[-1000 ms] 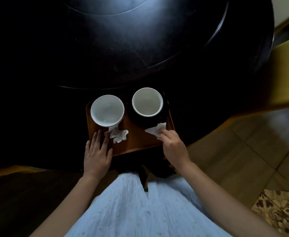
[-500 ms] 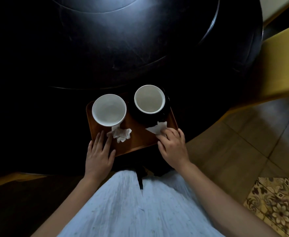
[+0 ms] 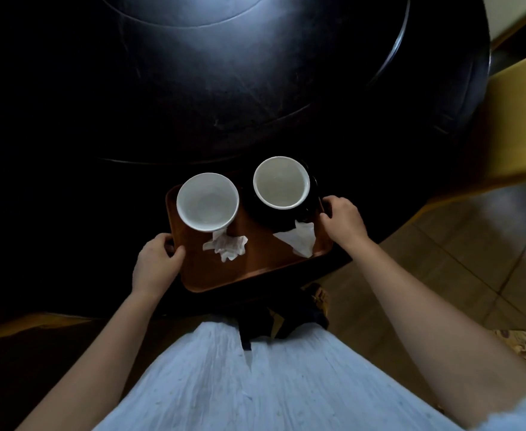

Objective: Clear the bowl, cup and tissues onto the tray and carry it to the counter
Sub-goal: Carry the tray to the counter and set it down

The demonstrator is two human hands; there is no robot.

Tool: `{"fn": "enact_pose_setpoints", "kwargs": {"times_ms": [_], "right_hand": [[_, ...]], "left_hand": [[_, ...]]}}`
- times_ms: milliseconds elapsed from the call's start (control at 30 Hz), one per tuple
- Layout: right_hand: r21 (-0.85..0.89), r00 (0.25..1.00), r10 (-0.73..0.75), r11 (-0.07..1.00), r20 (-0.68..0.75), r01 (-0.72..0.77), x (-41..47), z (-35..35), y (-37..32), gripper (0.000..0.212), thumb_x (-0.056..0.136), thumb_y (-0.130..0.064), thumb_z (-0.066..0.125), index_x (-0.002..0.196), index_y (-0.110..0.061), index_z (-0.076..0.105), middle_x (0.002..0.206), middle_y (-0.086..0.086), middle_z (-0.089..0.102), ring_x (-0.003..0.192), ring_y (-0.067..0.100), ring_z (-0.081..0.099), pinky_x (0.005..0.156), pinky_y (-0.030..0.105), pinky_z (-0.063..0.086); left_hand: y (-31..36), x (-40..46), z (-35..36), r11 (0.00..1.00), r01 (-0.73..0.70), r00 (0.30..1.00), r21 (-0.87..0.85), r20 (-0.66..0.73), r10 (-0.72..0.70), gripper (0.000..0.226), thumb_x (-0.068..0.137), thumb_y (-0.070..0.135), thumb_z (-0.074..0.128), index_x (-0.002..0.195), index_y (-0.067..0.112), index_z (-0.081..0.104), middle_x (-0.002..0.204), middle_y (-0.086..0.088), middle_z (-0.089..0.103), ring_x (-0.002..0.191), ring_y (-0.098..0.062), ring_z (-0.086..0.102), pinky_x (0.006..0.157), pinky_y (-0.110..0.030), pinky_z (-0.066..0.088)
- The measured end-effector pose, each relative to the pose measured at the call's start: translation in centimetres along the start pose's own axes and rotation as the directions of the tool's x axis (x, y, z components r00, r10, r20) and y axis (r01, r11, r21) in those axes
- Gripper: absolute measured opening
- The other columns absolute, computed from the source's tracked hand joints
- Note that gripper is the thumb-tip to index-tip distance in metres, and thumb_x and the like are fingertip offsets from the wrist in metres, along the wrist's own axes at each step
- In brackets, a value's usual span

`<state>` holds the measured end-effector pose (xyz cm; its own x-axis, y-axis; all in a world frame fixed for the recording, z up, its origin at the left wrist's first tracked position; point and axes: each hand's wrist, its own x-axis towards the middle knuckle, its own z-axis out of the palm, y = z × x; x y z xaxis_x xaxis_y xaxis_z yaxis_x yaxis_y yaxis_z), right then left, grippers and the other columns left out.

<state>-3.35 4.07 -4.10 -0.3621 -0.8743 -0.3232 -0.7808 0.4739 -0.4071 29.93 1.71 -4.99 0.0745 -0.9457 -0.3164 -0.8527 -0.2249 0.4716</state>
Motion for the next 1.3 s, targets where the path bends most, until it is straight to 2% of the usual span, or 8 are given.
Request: {"fn": "enact_pose_setpoints", "kwargs": {"times_ms": [167,433,600,733,800,967,1167,1300], "right_hand": [[-0.07,1.0,0.021,0.997,0.007,-0.021,1.2,-0.1,-0.7,0.033,0.086,-0.005,0.054,0.118,-0.012,0.055,0.115,0.015,0.061,0.104,0.032,0.059,0.081,0.039,0.052],[-0.147,0.993,0.051,0.989,0.102,-0.036,1.7,-0.4,-0.8,0.031,0.086,-0.007,0.052,0.116,-0.011,0.05,0.112,0.013,0.06,0.1,0.032,0.059,0.071,0.037,0.048],[-0.065,0.984,0.041,0.997,0.171,-0.031,1.2,-0.3,-0.3,0.026,0.083,-0.01,0.057,0.108,-0.01,0.049,0.107,0.014,0.061,0.097,0.032,0.059,0.067,0.032,0.042],[0.028,0.98,0.064,0.997,0.189,-0.07,0.8,-0.3,-0.2,0.023,0.082,-0.007,0.059,0.104,-0.006,0.051,0.105,0.015,0.06,0.095,0.031,0.058,0.068,0.03,0.04],[0.075,0.977,0.08,0.992,0.196,-0.097,0.8,-0.4,-0.2,0.024,0.082,-0.006,0.059,0.104,-0.006,0.052,0.105,0.015,0.06,0.095,0.03,0.057,0.068,0.03,0.04],[0.205,0.977,0.04,0.975,0.208,-0.083,1.1,-0.8,-0.4,0.036,0.082,-0.004,0.061,0.117,-0.01,0.054,0.112,0.014,0.061,0.1,0.031,0.061,0.08,0.04,0.055],[0.314,0.954,0.037,0.94,0.296,-0.134,1.3,-1.3,-0.4,0.026,0.078,-0.006,0.066,0.095,-0.017,0.05,0.099,0.013,0.061,0.091,0.031,0.063,0.072,0.048,0.059],[0.336,0.952,0.049,0.929,0.303,-0.154,0.6,-1.9,0.1,0.027,0.077,-0.003,0.064,0.1,-0.009,0.052,0.101,0.02,0.062,0.09,0.033,0.063,0.074,0.052,0.058]], "left_hand": [[0.5,1.7,-0.4,0.995,0.086,0.994,-0.039,0.065,-0.084,0.03,0.081,0.016,0.061,0.109,0.005,0.055,0.08,-0.013,0.066,0.074,-0.026,0.064,0.071,-0.04,0.051],[0.8,2.5,-1.4,0.998,0.064,0.984,-0.018,0.167,-0.06,0.023,0.078,0.006,0.061,0.1,0.004,0.056,0.079,-0.016,0.065,0.073,-0.029,0.064,0.071,-0.039,0.051],[0.4,3.4,-2.1,0.989,0.109,0.966,-0.103,0.246,-0.081,0.025,0.074,-0.001,0.064,0.096,0.007,0.055,0.092,-0.017,0.063,0.084,-0.032,0.063,0.079,-0.049,0.055],[0.6,4.1,-2.8,0.972,0.18,0.935,-0.154,0.332,-0.12,0.029,0.077,-0.005,0.061,0.105,-0.003,0.054,0.083,-0.013,0.062,0.075,-0.024,0.062,0.063,-0.03,0.058],[0.7,4.4,-3.1,0.952,0.231,0.905,-0.201,0.405,-0.134,0.029,0.08,-0.006,0.058,0.109,-0.004,0.052,0.087,-0.016,0.063,0.079,-0.025,0.062,0.065,-0.03,0.057],[0.8,4.6,-3.3,0.92,0.293,0.88,-0.259,0.45,-0.154,0.033,0.083,-0.006,0.056,0.114,0.002,0.049,0.1,-0.022,0.06,0.086,-0.027,0.061,0.073,-0.038,0.051],[0.7,4.5,-3.7,0.9,0.308,0.874,-0.308,0.464,-0.141,0.036,0.085,-0.008,0.052,0.119,0.004,0.048,0.096,-0.017,0.062,0.085,-0.023,0.062,0.076,-0.037,0.051],[1.4,4.0,-4.1,0.908,0.256,0.888,-0.332,0.453,-0.085,0.04,0.085,-0.007,0.051,0.124,0.003,0.048,0.089,-0.008,0.063,0.084,-0.019,0.061,0.076,-0.035,0.05]]}}
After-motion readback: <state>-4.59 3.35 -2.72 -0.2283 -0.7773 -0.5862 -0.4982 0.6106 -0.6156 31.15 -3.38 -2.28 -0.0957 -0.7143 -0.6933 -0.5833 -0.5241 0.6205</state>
